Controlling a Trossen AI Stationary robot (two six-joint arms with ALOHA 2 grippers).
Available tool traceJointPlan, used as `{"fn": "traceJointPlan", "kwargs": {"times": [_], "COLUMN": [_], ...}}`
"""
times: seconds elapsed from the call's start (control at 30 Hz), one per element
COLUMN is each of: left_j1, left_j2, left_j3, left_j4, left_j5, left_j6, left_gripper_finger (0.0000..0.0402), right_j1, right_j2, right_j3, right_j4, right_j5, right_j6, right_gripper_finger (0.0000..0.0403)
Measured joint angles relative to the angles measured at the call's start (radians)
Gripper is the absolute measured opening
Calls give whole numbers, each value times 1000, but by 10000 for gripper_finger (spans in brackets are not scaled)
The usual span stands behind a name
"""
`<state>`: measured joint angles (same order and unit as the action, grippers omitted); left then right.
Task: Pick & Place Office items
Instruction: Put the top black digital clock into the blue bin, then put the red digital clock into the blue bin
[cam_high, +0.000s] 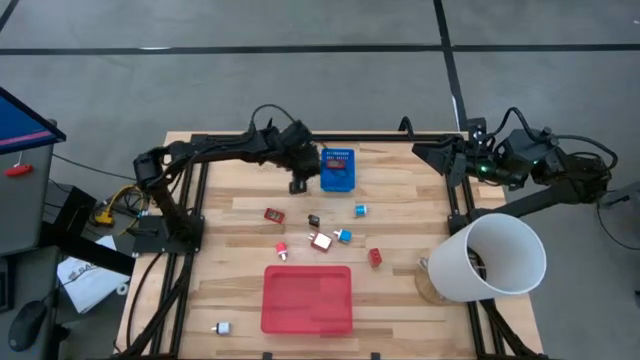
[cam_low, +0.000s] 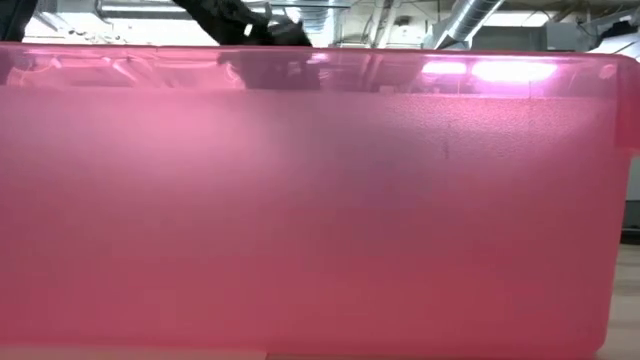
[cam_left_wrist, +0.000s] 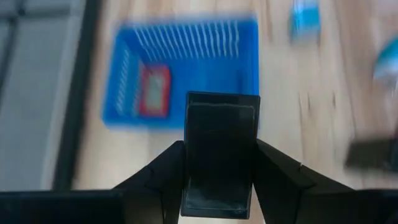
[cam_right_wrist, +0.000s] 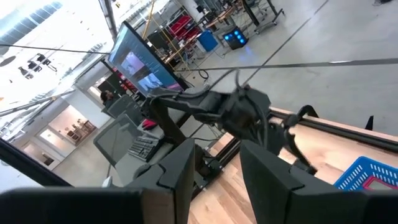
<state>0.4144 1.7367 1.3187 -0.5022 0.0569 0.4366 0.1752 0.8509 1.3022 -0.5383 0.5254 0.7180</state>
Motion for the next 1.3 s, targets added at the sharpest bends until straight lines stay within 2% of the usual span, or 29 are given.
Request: {"fn": "traceJointPlan", "kwargs": {"times": [0.1,0.33,0.47,0.87,1.1,1.3], "left_j1": [-23,-11,20,20,26,31], "left_j2": [58,311,401,449,449,447], "left_j3": [100,371,457,487,487,487], "left_j4": [17,-135,-201,-176,-108,-95], "left_j5": [4,7,33,56,12,-21], "left_j6": [13,28,47,72,45,21], "left_gripper_finger": [146,146,146,146,189,189], "right_j1": [-9,-33,-28,-14,-14,-14], "right_j2": [0,-2,-12,-21,-21,-20], "right_j3": [0,0,-1,-1,-1,0], "right_j4": [0,1,2,-4,-4,-11], "right_j5": [0,0,0,9,16,16], "right_j6": [-8,-11,4,-7,-8,-11], "right_gripper_finger": [123,123,123,123,123,123]}}
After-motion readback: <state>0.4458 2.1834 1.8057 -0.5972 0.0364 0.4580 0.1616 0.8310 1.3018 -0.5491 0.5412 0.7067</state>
